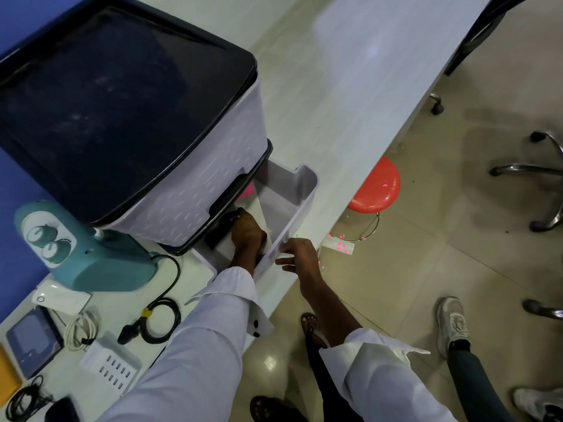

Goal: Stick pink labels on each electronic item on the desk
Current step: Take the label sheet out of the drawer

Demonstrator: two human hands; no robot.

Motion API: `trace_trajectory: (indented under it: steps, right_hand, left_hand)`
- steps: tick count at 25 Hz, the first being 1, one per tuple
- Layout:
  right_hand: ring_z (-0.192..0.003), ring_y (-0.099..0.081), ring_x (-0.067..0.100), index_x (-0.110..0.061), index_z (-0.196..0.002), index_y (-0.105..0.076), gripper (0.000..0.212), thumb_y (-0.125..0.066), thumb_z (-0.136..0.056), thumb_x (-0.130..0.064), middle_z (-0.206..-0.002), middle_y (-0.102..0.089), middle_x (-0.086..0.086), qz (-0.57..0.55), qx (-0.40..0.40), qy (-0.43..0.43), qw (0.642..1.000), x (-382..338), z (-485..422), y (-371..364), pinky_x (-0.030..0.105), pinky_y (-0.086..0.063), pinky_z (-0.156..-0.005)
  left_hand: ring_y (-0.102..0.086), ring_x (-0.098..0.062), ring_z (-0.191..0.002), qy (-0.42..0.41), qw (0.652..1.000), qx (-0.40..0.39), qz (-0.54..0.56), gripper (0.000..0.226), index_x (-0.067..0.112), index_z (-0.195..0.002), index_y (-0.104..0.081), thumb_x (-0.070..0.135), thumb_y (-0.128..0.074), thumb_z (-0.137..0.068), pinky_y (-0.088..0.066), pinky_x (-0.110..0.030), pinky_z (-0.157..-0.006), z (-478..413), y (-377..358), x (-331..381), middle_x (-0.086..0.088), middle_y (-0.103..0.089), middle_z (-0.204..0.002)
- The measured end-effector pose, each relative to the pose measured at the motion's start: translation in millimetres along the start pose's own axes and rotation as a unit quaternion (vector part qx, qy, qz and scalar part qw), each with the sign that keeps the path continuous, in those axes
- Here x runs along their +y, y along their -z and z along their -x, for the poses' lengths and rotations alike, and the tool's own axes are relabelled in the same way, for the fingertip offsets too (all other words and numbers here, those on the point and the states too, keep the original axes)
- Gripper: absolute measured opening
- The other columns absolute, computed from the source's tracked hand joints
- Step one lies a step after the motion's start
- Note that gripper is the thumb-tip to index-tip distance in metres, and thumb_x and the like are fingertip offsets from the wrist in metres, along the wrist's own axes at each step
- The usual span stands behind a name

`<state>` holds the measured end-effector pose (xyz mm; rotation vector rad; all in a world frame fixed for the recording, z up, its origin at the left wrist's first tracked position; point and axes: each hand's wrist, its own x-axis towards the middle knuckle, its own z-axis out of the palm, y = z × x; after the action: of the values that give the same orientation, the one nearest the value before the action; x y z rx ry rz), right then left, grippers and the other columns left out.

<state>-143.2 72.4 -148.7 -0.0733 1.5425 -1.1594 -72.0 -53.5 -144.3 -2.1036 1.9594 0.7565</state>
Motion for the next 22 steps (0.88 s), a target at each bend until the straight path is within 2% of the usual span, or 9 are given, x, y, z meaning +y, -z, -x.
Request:
trace_trajectory:
  steps: [4, 8, 11, 14, 16, 18, 20, 22]
  right_hand:
    - [-0.075, -0.075, 0.03, -0.001, -0.106, -0.063, 0.042, -0.056, -0.072, -0.025, -0.116, -0.065, 0.017, -0.005, 0.004, -0.008, 1.0, 0.3, 1.8, -1.9, 0.029, -0.053, -0.059]
    - [-0.074, -0.074, 0.03, -0.001, -0.105, -0.062, 0.035, -0.056, -0.078, -0.022, -0.115, -0.066, 0.017, -0.014, 0.007, -0.007, 1.0, 2.1, 1.6, -2.0, 0.03, -0.053, -0.062]
    - [-0.074, -0.075, 0.03, 0.0, -0.106, -0.062, 0.031, -0.056, -0.082, -0.019, -0.115, -0.066, 0.017, -0.011, 0.007, -0.006, 1.0, 5.4, -1.3, -1.2, 0.029, -0.052, -0.06]
    - [-0.074, -0.075, 0.029, -0.001, -0.107, -0.062, 0.034, -0.057, -0.08, -0.021, -0.116, -0.066, 0.015, -0.007, 0.009, -0.005, 1.0, 4.9, 1.1, -1.4, 0.028, -0.053, -0.059]
    - [-0.075, -0.075, 0.029, -0.001, -0.109, -0.06, 0.039, -0.059, -0.078, -0.024, -0.116, -0.065, 0.014, -0.005, 0.012, -0.003, 1.0, 1.8, 4.6, -1.2, 0.027, -0.052, -0.057]
    - [-0.079, -0.072, 0.028, -0.006, -0.114, -0.055, 0.039, -0.063, -0.081, -0.026, -0.111, -0.064, 0.011, -0.013, 0.04, 0.009, 0.999, -0.7, 12.5, -2.9, 0.028, -0.052, -0.061]
    - [-0.088, -0.069, 0.027, -0.016, -0.114, -0.052, 0.045, -0.066, -0.076, -0.035, -0.109, -0.064, 0.008, -0.002, 0.087, 0.049, 0.995, -0.1, 20.4, -7.9, 0.034, -0.057, -0.07]
    - [-0.094, -0.068, 0.025, -0.024, -0.108, -0.053, 0.047, -0.063, -0.067, -0.045, -0.107, -0.065, 0.002, 0.017, 0.112, 0.085, 0.99, 3.4, 29.5, -17.6, 0.045, -0.058, -0.083]
  left_hand:
    - [-0.044, -0.041, -0.132, -0.04, 0.996, 0.034, -0.068, 0.07, 0.005, -0.145, -0.035, 0.009, -0.069, -0.085, -0.046, -0.043, -0.099, -1.1, -6.0, -6.6, -0.025, -0.042, -0.145]
    - [-0.041, -0.036, -0.136, -0.041, 0.995, 0.062, -0.068, 0.067, 0.005, -0.151, -0.026, 0.006, -0.059, -0.093, -0.043, -0.036, -0.103, -7.2, -9.5, -5.3, -0.024, -0.039, -0.149]
    - [-0.036, -0.037, -0.14, -0.035, 0.995, 0.076, -0.057, 0.079, 0.004, -0.154, -0.018, 0.007, -0.065, -0.091, -0.038, -0.038, -0.108, -4.8, -11.4, -2.1, -0.025, -0.032, -0.153]
    - [-0.025, -0.039, -0.145, -0.053, 0.996, 0.069, 0.004, 0.092, 0.006, -0.155, -0.018, 0.002, -0.073, -0.082, -0.025, -0.041, -0.115, 0.3, -8.0, -4.0, -0.021, -0.024, -0.159]
    - [-0.028, -0.036, -0.145, -0.065, 0.995, 0.053, 0.049, 0.09, 0.011, -0.155, -0.022, -0.003, -0.071, -0.081, -0.027, -0.04, -0.115, 3.0, -1.1, -5.1, -0.017, -0.027, -0.158]
    - [-0.041, -0.035, -0.137, -0.073, 0.993, 0.031, 0.092, 0.078, 0.019, -0.15, -0.036, -0.007, -0.064, -0.083, -0.037, -0.04, -0.111, 6.7, 12.7, -5.2, -0.015, -0.041, -0.151]
    - [-0.054, -0.034, -0.125, -0.114, 0.99, 0.016, 0.083, 0.061, 0.021, -0.136, -0.056, -0.008, -0.06, -0.082, -0.046, -0.037, -0.104, 14.2, 30.3, -6.0, -0.014, -0.056, -0.139]
    - [-0.061, -0.032, -0.114, -0.169, 0.984, 0.021, 0.042, 0.049, 0.021, -0.123, -0.067, -0.004, -0.062, -0.082, -0.049, -0.033, -0.095, 29.3, 48.0, -9.7, -0.013, -0.065, -0.128]
